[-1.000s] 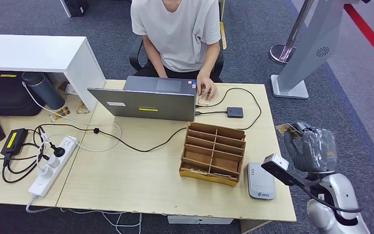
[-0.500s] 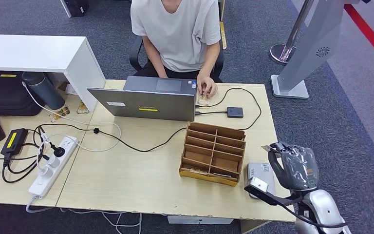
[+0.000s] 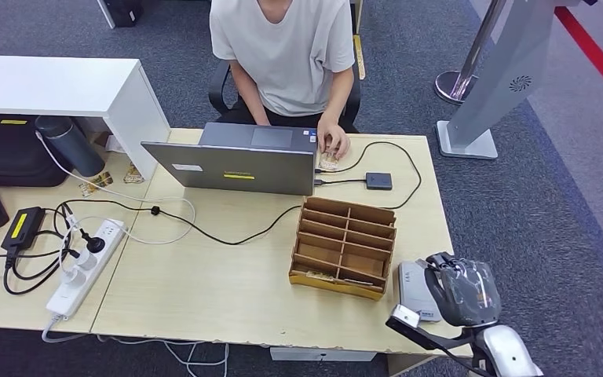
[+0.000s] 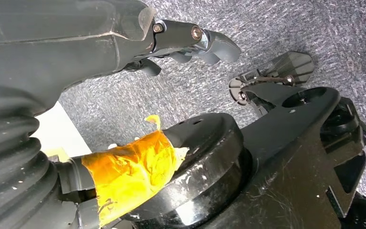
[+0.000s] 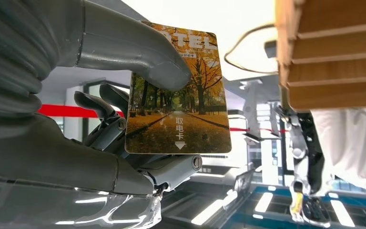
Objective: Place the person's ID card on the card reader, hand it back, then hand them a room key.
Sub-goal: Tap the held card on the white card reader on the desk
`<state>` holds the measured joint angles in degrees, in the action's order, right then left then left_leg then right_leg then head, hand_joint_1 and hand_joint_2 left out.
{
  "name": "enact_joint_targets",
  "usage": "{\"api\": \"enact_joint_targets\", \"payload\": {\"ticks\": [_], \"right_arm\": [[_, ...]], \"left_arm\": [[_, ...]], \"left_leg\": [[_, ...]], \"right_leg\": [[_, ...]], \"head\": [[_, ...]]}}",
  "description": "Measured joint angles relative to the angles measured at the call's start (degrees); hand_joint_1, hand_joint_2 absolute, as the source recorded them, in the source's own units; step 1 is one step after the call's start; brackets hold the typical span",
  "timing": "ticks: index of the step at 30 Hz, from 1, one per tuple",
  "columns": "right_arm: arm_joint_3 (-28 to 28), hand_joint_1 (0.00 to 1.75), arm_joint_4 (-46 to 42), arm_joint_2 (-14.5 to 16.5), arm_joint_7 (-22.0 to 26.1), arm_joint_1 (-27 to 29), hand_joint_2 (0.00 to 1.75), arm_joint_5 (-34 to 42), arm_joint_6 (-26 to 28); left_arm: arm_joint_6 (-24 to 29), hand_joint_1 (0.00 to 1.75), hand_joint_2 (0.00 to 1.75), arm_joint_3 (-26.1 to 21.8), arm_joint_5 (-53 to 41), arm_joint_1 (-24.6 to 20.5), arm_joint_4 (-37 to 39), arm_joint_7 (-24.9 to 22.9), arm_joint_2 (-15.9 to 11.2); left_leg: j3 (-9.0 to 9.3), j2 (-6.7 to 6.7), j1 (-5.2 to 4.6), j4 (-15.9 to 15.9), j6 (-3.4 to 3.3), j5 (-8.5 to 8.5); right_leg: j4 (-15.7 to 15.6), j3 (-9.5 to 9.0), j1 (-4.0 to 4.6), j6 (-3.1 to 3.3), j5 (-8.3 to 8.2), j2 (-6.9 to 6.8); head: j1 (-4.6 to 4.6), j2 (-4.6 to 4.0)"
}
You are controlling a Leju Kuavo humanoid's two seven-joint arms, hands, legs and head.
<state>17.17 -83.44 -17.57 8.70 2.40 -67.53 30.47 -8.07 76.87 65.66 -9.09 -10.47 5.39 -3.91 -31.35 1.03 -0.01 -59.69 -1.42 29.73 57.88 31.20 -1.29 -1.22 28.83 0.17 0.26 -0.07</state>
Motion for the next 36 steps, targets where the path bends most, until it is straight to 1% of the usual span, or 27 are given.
{"api": "enact_joint_targets", "payload": {"ticks": [6, 16, 24, 30, 34, 36], "right_arm": [[0.0, 1.75, 4.0, 0.0, -1.1, 0.1, 1.75, -0.3, 0.7], [-0.1, 1.75, 10.0, 0.1, -1.4, 0.2, 1.75, 0.0, 2.7], [-0.1, 1.75, 12.1, 0.5, -1.2, -1.9, 1.75, -0.2, 4.7], [-0.5, 1.75, 8.7, 1.1, -0.8, -6.9, 1.75, 1.6, 3.4], [-0.5, 1.75, 5.2, 1.7, -1.1, -13.0, 1.75, 2.9, -0.1], [-0.4, 1.75, 4.5, 2.1, -1.4, -16.5, 1.75, 3.2, -2.0]], "left_arm": [[0.0, 0.0, 1.75, 0.0, 0.0, -0.1, 0.0, 0.0, 0.0], [0.0, 0.0, 1.75, 0.1, -0.1, -0.1, 0.0, -0.1, 0.0], [0.1, 0.0, 1.75, 0.6, -1.0, -0.4, 0.0, -0.7, 0.0], [0.2, 0.0, 1.75, 1.7, -2.0, -0.9, 0.0, -0.8, 0.0], [0.4, 0.0, 1.75, 2.5, -2.5, -1.3, 0.0, -0.8, 0.0], [1.5, 0.0, 1.75, 2.7, -2.7, -1.4, 0.0, -0.6, 0.2]], "left_leg": [[0.0, -0.01, 0.0, 0.0, 0.0, 0.0], [0.02, -0.02, 0.0, 0.0, 0.0, 0.0], [0.02, -0.06, 0.0, 0.0, 0.02, -0.02], [0.01, -0.1, -0.01, 0.0, 0.06, -0.05], [0.02, -0.18, -0.01, 0.0, 0.09, -0.07], [0.02, -0.19, 0.0, 0.0, 0.1, -0.09]], "right_leg": [[0.0, 0.0, 0.0, 0.0, 0.0, 0.01], [0.0, -0.01, 0.0, 0.0, 0.0, 0.02], [0.0, -0.05, 0.0, 0.01, -0.04, 0.04], [0.0, 0.0, -0.01, 0.04, -0.11, 0.08], [0.1, 0.04, -0.01, 0.09, -0.15, 0.18], [0.1, 0.04, 0.0, 0.09, -0.15, 0.18]], "head": [[0.0, 0.0], [-0.01, 0.0], [0.0, 0.0], [0.0, 0.0], [-0.01, 0.0], [-0.01, 0.0]]}}
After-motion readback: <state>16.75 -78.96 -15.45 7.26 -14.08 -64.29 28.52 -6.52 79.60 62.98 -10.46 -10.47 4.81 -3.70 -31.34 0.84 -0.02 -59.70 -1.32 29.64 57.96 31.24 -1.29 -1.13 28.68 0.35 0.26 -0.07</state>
